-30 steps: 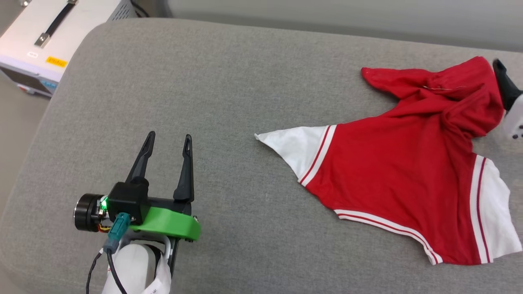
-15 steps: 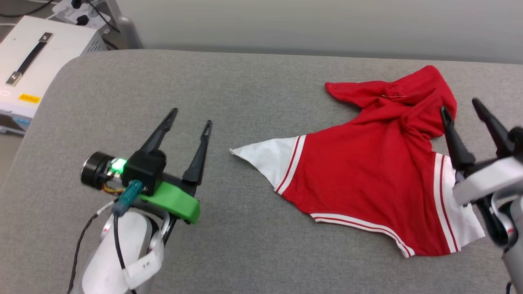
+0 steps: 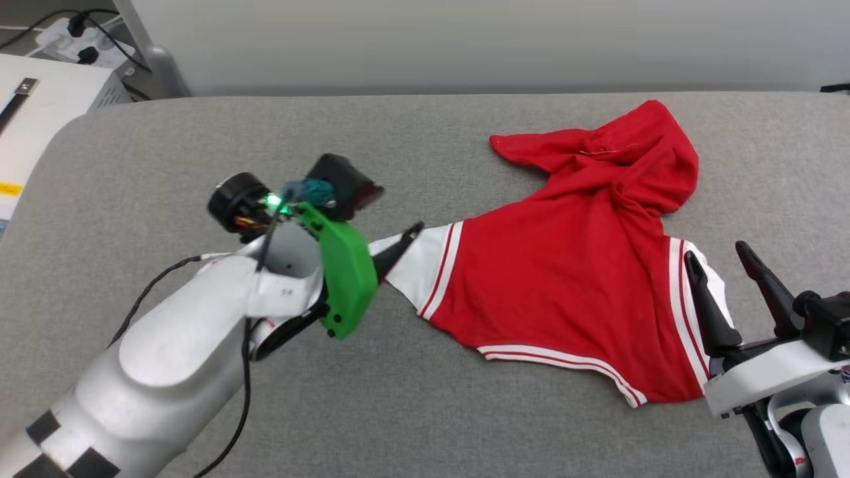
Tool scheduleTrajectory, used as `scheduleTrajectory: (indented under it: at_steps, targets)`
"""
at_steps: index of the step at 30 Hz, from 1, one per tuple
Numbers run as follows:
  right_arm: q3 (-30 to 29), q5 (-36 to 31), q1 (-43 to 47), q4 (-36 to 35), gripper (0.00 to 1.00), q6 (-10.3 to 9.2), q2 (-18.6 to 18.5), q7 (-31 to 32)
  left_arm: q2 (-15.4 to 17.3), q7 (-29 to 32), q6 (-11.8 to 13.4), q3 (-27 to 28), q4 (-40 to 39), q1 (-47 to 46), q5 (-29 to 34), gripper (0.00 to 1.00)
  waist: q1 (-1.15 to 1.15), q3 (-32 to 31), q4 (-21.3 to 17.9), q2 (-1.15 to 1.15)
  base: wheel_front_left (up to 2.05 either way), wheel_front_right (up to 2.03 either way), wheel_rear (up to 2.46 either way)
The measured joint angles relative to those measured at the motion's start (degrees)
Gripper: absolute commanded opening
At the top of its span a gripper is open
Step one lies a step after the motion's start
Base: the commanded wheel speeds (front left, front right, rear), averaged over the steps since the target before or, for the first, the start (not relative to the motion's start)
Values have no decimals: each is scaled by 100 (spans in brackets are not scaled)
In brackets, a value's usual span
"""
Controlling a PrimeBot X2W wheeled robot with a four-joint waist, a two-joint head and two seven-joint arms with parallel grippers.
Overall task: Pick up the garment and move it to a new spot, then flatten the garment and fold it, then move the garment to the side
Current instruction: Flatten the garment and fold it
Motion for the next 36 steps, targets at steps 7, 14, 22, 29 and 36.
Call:
scheduleTrajectory:
  at_steps: [7, 14, 22, 29, 36]
  targets:
    - [52, -130, 13, -201, 100, 0, 99, 98, 105, 1382, -1, -1474, 64, -833, -1124, 100, 0, 175, -212, 0, 0, 0, 0]
    - [158, -136, -60, -214, 100, 0, 125, 97, 45, 1692, 0, -2173, 443, -1282, -1351, 100, 0, 448, -422, 0, 0, 0, 0]
    - [226, -171, -318, -180, 100, 0, 177, 71, -26, 2098, 0, -2265, 661, -1217, -1103, 100, 0, 825, -641, 0, 0, 0, 0]
    - [222, -185, -430, -79, 100, 0, 212, -26, 20, 2308, 0, -2185, 638, -999, -842, 100, 0, 1081, -757, 0, 0, 0, 0]
    - [247, -186, -517, 1, 100, 0, 252, -97, 52, 1597, -1, -2185, 768, -996, -573, 0, 0, 1107, -702, 0, 0, 0, 0]
